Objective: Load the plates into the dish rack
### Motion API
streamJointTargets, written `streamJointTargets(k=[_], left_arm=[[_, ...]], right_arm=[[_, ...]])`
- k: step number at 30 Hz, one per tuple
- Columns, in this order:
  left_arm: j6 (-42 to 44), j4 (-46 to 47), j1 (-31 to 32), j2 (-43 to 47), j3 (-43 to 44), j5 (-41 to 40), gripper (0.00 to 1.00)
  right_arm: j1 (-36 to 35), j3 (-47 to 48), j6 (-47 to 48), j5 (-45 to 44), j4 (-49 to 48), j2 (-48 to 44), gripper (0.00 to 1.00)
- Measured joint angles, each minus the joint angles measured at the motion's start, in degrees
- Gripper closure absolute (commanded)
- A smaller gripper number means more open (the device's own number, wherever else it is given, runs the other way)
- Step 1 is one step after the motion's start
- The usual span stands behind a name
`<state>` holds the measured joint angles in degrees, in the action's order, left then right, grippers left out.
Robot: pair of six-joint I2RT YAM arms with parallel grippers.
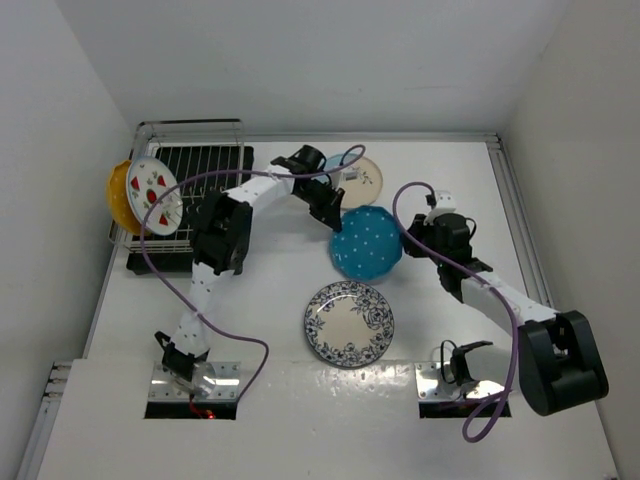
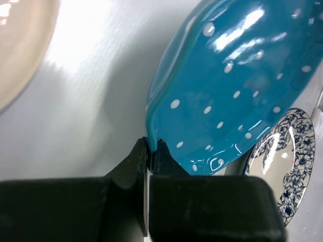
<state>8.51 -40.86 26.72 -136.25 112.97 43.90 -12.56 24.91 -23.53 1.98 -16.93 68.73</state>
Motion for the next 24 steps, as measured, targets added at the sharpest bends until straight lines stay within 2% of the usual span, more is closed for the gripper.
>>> streamJointTargets(k=[1, 4, 5, 9, 15, 20, 24], left_arm=[[-0.02, -0.28, -0.37, 0.61, 0.0, -0.61, 1.0], [-0.31, -0.44, -2.34, 3.63, -0.02, -4.72, 1.0], [-0.52, -0.46, -3.1, 4.92, -0.11, -6.4, 1.0], [-2.01, -0.61, -6.93, 12.83, -0.66, -12.02, 1.0], [-3.72, -0.72, -11.26, 23.8, -0.2, -18.05, 1.0], [-2.69, -2.64, -15.15, 29.66, 1.46, -28.2, 1.0], [-0.2, -4.39, -22.1, 34.38, 1.64, -38.14, 1.0]], right_arm=[[-0.04, 0.2, -0.26, -0.04, 0.02, 0.0, 0.63], [0.2, 1.88, -0.31, -0.48, 1.49, 0.02, 0.44], [0.31, 2.56, -0.31, -0.48, 2.05, 0.04, 0.42], [0.37, 5.22, -0.26, -0.48, 4.44, 0.74, 0.36], [0.37, 5.57, -0.96, -0.48, 6.67, 1.22, 0.36], [0.37, 5.57, -1.6, -0.57, 8.13, 1.18, 0.36], [0.37, 5.57, -2.56, -1.53, 9.4, 0.63, 0.36]])
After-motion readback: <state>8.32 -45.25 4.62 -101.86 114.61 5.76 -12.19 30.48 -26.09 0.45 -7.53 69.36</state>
